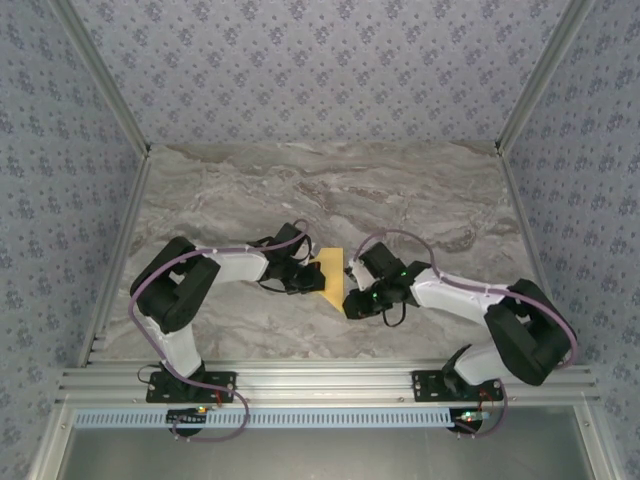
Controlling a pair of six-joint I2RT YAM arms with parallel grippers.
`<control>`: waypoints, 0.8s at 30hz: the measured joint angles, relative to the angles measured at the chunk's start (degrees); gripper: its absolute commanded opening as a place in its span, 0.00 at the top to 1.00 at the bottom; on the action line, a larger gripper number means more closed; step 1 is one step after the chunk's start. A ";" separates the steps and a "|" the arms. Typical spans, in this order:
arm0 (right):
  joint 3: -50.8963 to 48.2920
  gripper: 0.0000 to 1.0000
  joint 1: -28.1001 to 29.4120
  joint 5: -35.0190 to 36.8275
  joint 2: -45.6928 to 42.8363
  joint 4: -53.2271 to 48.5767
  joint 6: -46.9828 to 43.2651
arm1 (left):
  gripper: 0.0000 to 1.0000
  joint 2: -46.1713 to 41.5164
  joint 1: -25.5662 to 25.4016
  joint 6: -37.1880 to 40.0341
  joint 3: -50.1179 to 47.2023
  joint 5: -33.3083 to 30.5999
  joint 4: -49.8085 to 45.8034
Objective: Fold a paper plane with a square sheet of paper (fold left side to right side)
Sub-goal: Third fold the triangle at the center of the table.
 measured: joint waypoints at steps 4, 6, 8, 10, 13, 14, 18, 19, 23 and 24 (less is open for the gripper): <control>1.51 0.89 -0.33 -2.64 4.74 4.87 2.36 | 0.99 0.00 0.00 0.00 0.00 0.00 0.00; 2.49 0.90 -0.33 -3.13 7.93 6.71 3.19 | 0.99 0.00 0.00 -0.02 0.00 0.00 0.00; 3.21 0.91 -0.35 -3.30 10.93 8.13 4.04 | 0.99 0.00 0.00 -0.02 0.00 0.02 0.00; 3.52 0.92 -0.44 -3.28 13.18 8.68 4.55 | 0.98 0.00 0.00 -0.02 0.00 0.02 0.00; 3.56 0.94 -0.98 -3.39 14.78 9.01 5.57 | 0.98 -0.22 0.00 0.00 0.00 -0.15 -0.04; 3.43 0.96 -1.20 -3.52 14.75 9.16 6.01 | 0.97 -0.33 0.00 0.00 0.00 -0.28 -0.09; 0.94 0.99 -2.71 -5.84 14.51 12.72 7.89 | 0.96 -1.22 -0.11 0.15 -0.50 -1.18 -0.26; 0.11 0.99 -3.34 -6.91 14.49 14.08 8.35 | 0.95 -1.75 -0.11 0.20 -0.96 -1.53 -0.26; -1.57 1.00 -5.11 -10.36 15.30 17.40 9.05 | 0.95 -3.76 -0.37 0.20 -2.40 -1.79 -0.22; -1.66 1.00 -5.51 -11.28 15.69 17.92 9.18 | 0.95 -4.24 -0.68 0.20 -2.75 -1.73 0.04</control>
